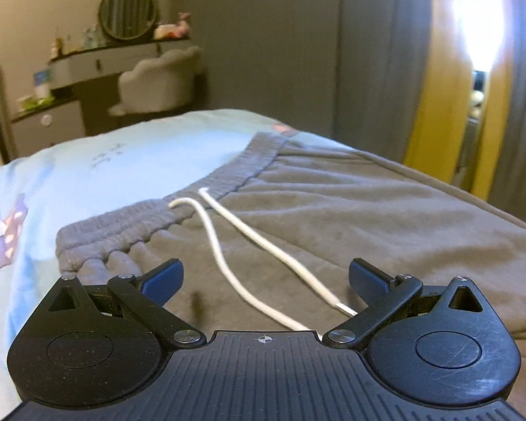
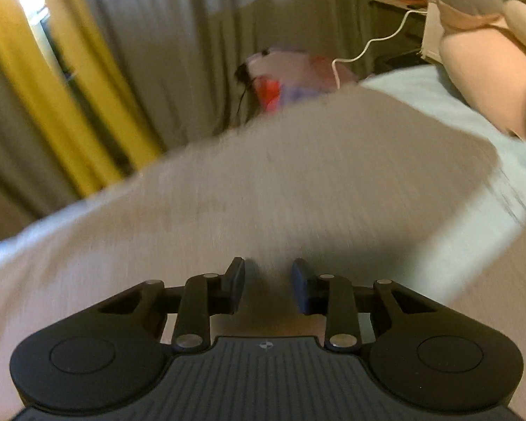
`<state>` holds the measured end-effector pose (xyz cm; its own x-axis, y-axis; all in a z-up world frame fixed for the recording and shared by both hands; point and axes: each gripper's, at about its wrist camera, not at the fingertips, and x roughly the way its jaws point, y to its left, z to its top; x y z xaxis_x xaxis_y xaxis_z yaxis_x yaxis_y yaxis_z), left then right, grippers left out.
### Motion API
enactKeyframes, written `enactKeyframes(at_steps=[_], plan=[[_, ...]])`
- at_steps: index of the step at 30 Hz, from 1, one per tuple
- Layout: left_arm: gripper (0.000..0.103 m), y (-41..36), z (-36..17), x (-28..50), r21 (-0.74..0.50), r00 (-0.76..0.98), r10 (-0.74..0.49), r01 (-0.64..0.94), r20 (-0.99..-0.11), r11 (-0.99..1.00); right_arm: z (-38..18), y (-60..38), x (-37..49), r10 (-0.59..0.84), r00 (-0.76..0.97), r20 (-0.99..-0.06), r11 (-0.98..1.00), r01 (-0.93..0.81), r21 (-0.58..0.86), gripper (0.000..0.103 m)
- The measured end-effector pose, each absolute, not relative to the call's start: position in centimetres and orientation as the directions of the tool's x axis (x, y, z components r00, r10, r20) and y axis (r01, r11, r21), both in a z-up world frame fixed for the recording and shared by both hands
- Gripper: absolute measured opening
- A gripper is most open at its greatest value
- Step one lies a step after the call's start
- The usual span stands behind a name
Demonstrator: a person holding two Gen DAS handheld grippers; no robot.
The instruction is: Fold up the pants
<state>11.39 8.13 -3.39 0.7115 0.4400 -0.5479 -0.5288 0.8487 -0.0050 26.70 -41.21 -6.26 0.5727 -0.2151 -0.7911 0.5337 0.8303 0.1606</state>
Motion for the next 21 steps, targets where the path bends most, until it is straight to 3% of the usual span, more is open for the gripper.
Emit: enactKeyframes(at_steps=[1, 5, 11, 12, 14, 15, 17, 18, 21], plan=[[0.103, 8.3, -3.8, 11.7, -0.011, 0.699, 0.436, -0.535, -0.567, 0.845, -6.3, -41.8, 28.7, -0.215, 0.576, -0.789, 0.821, 0.544, 0.173, 0.048], [0.103, 9.0, -5.8, 12.9, -0.025, 0.649, 0.373, -0.517, -0.663, 0.856, -6.4, -44.0, 36.6, -0.287, 0.568, -0.771, 0.756, 0.629, 0.182, 0.084], [0.103, 9.4, -6.3, 12.4, -0.041, 0.681, 0.379, -0.514, -0.626, 0.857, -9.9, -46.0, 43.5, -0.395, 0.396, -0.829, 0.668, 0.744, 0.037, 0.087], [0.103, 9.2, -6.3, 12.1, -0.037, 0.681, 0.383, -0.516, -0.623, 0.856, -10.1, -46.1, 43.8, -0.418, 0.397, -0.817, 0.664, 0.747, 0.024, 0.085], [0.103, 9.3, -6.5, 12.2, -0.032, 0.685, 0.392, -0.518, -0.614, 0.854, -10.5, -46.3, 44.4, -0.456, 0.384, -0.803, 0.668, 0.744, -0.023, 0.066], [0.103, 9.1, -6.5, 12.2, -0.030, 0.685, 0.396, -0.520, -0.611, 0.854, -10.7, -46.4, 44.7, -0.482, 0.360, -0.799, 0.669, 0.740, -0.069, 0.046], [0.103, 8.7, -6.6, 12.5, -0.034, 0.685, 0.398, -0.525, -0.610, 0.851, -10.8, -46.7, 44.2, -0.489, 0.377, -0.787, 0.700, 0.707, -0.096, 0.030], [0.103, 8.8, -6.6, 12.5, -0.035, 0.686, 0.398, -0.525, -0.609, 0.851, -10.5, -47.2, 43.4, -0.468, 0.396, -0.790, 0.714, 0.697, -0.074, 0.008], [0.103, 9.3, -6.5, 12.4, -0.067, 0.690, 0.375, -0.522, -0.619, 0.850, -8.1, -47.7, 40.4, -0.419, 0.481, -0.770, 0.729, 0.684, 0.031, 0.005]])
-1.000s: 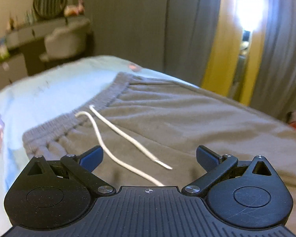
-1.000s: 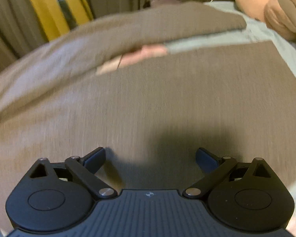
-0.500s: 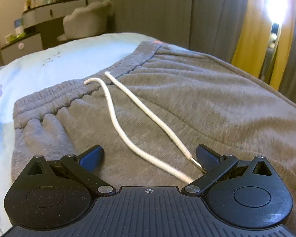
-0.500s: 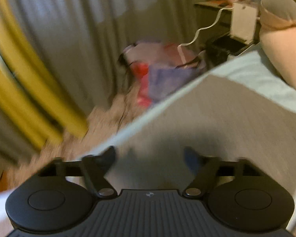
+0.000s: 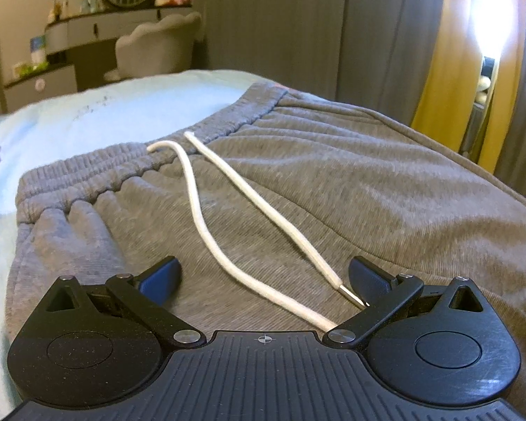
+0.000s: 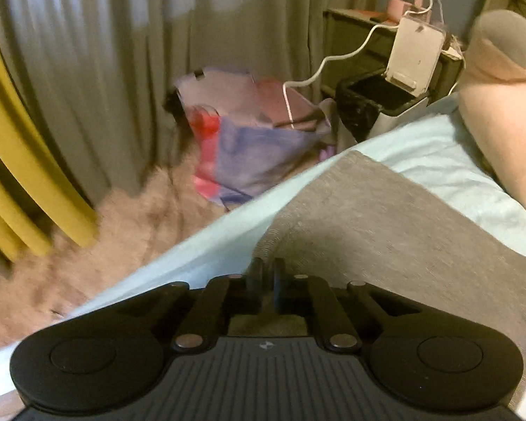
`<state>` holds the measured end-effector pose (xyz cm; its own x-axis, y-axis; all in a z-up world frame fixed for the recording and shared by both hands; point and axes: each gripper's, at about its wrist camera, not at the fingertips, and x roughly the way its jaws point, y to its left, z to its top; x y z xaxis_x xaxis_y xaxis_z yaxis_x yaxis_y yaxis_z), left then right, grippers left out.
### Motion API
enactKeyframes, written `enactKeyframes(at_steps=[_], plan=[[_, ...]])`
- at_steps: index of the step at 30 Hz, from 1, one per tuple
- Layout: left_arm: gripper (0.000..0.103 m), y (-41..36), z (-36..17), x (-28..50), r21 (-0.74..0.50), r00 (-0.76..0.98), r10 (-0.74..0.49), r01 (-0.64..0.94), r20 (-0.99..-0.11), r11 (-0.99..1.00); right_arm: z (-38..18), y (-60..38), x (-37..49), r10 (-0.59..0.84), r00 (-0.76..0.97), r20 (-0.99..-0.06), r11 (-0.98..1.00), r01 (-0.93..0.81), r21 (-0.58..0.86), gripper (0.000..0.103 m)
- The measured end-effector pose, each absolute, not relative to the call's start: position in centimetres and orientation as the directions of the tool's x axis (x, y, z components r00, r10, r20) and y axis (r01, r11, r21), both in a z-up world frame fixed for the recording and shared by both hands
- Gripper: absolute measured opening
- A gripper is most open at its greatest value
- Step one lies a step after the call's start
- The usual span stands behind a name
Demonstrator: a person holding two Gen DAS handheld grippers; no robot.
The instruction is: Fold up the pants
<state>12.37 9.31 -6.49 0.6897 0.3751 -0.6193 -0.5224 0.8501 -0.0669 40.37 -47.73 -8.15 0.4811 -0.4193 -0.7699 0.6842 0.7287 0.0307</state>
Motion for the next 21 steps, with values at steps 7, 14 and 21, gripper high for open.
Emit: enactKeyframes(at_steps=[7, 14, 21], plan=[[0.103, 9.7, -6.1, 12.0, -0.093, 0.682, 0.340, -0.514, -0.647, 0.853, -2.2, -46.5, 19.7, -0.349, 0.744, -0.570, 0.729, 0.598, 0.333, 0.004], [0.103, 9.1, -5.5, 11.1, -0.098, 0.677, 0.299, -0.482, -0.672, 0.871, -10.3, -48.0, 6.2, -0.382, 0.562, -0.734, 0.431, 0.811, 0.396, 0.008], [0.103, 9.3, -4.1, 10.7, -0.159, 0.687, 0.221, -0.444, -0.692, 0.882, -8.7, -50.1, 6.6, -0.420, 0.661, -0.621, 0.452, 0.746, 0.489, 0.065]])
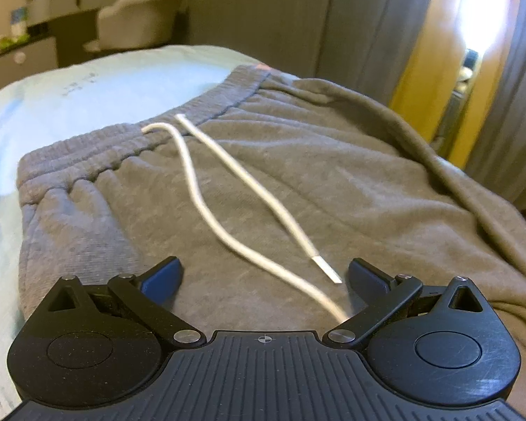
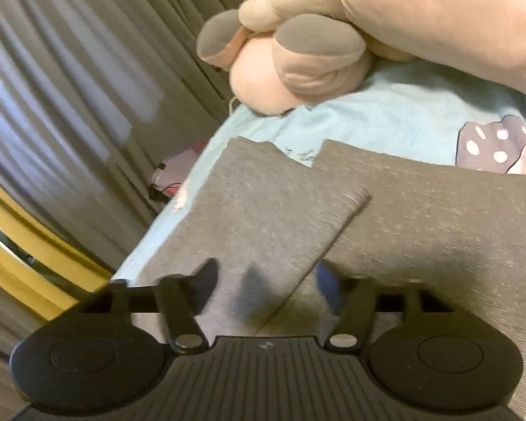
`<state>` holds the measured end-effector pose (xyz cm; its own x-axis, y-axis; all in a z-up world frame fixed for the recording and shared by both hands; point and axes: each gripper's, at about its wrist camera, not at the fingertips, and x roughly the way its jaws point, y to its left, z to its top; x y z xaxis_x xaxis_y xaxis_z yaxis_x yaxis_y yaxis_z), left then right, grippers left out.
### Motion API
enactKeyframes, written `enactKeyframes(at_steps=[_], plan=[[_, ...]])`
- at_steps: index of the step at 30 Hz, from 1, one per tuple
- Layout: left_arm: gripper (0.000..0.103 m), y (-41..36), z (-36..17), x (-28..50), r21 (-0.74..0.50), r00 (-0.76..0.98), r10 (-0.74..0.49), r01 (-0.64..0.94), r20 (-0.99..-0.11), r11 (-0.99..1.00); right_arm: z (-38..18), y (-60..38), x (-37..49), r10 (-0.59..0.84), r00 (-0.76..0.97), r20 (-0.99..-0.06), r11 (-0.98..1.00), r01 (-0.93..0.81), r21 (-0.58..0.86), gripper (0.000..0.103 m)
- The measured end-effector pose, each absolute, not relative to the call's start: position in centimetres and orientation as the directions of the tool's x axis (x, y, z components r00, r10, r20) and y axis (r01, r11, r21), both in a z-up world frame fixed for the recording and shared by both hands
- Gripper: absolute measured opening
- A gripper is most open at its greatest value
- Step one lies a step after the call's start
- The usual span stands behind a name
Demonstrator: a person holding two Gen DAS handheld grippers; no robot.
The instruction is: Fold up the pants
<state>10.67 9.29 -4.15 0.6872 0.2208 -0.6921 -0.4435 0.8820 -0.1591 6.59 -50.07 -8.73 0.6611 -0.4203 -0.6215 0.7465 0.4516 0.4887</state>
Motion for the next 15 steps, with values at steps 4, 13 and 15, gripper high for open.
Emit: enactKeyframes(at_steps=[4, 13, 15], plan=[[0.103, 9.0, -1.0, 12.5, -0.242, 0.734, 0.059, -0.297, -0.677, 0.924, -11.2, -52.0, 6.2, -0.392, 0.697, -0.601, 0.385, 0.717, 0.581, 0.050], [0.099, 11.8, 1.6, 27.0, -0.446, 0.714, -0.114, -0.296, -0.691, 0.844, -13.6, -54.6, 7.0, -0.306, 0.810, -0.500, 0.337, 0.583, 0.739, 0.009], [0.081, 12.5, 0.9, 29.5, -0.465, 0.700, -0.131, -0.311, -0.702, 0.829, -13.8, -55.0, 7.2, -0.296, 0.821, -0.489, 0.338, 0.568, 0.750, 0.010]])
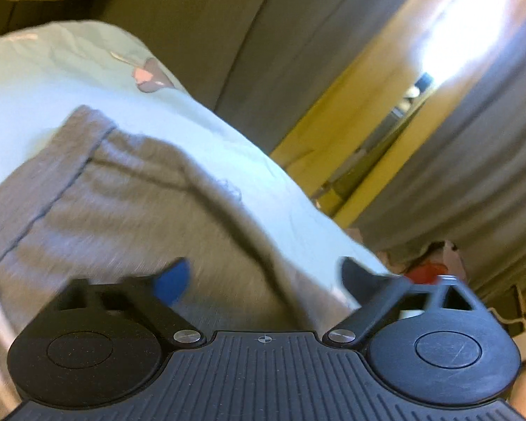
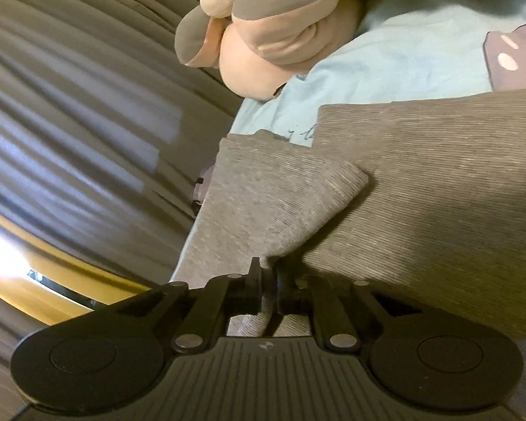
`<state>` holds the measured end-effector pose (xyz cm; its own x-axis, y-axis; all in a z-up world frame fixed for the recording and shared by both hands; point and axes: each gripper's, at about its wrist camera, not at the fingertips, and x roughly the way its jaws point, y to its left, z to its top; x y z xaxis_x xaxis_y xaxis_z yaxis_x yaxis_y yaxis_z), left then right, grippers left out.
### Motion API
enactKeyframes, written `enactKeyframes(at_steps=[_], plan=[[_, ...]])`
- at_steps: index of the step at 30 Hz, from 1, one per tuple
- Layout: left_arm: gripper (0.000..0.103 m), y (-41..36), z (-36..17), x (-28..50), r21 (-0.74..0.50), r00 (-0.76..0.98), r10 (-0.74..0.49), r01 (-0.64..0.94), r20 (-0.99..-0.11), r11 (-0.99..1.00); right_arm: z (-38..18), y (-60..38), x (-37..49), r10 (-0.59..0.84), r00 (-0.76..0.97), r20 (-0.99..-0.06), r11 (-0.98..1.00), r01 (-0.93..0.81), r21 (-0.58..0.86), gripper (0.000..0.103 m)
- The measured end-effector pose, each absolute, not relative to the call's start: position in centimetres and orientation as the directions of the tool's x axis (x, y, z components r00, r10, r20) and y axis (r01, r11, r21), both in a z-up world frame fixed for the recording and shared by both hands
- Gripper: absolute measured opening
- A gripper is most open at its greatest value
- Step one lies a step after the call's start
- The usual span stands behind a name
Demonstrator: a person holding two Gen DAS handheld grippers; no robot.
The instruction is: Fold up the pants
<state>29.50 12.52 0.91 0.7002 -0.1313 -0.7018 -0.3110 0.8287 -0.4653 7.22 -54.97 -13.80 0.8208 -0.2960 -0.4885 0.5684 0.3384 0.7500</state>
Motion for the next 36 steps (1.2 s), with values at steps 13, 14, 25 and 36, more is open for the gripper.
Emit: enactKeyframes(at_steps=[13, 14, 25, 36], plan=[[0.010, 13.8, -0.6, 32.6, -0.516, 0.667, -0.194, -0.325, -0.719, 0.793, -14.2, -54.7, 6.8, -0.285, 0.839, -0.464, 0.275, 0.536, 0.798, 0.005], [0.010, 13.8, 0.9, 31.5, -0.521, 0.691, -0.199, -0.294, -0.695, 0.801, -13.6, -54.6, 6.5, -0.280, 0.840, -0.465, 0.284, 0.535, 0.796, 0.005], [0.010, 17.3, 7.4, 10.2, -0.587, 0.753, -0.288, -0.157, -0.591, 0.794, -2.5, -55.3, -4.7, -0.296, 0.881, -0.369, 0.462, 0.470, 0.752, 0.004], [0.020, 20.4, -2.6, 3.4, -0.506, 0.624, -0.216, -0.334, -0.751, 0.795, -8.9, -55.8, -7.7, -0.213, 0.663, -0.718, 0.396, 0.730, 0.557, 0.010]])
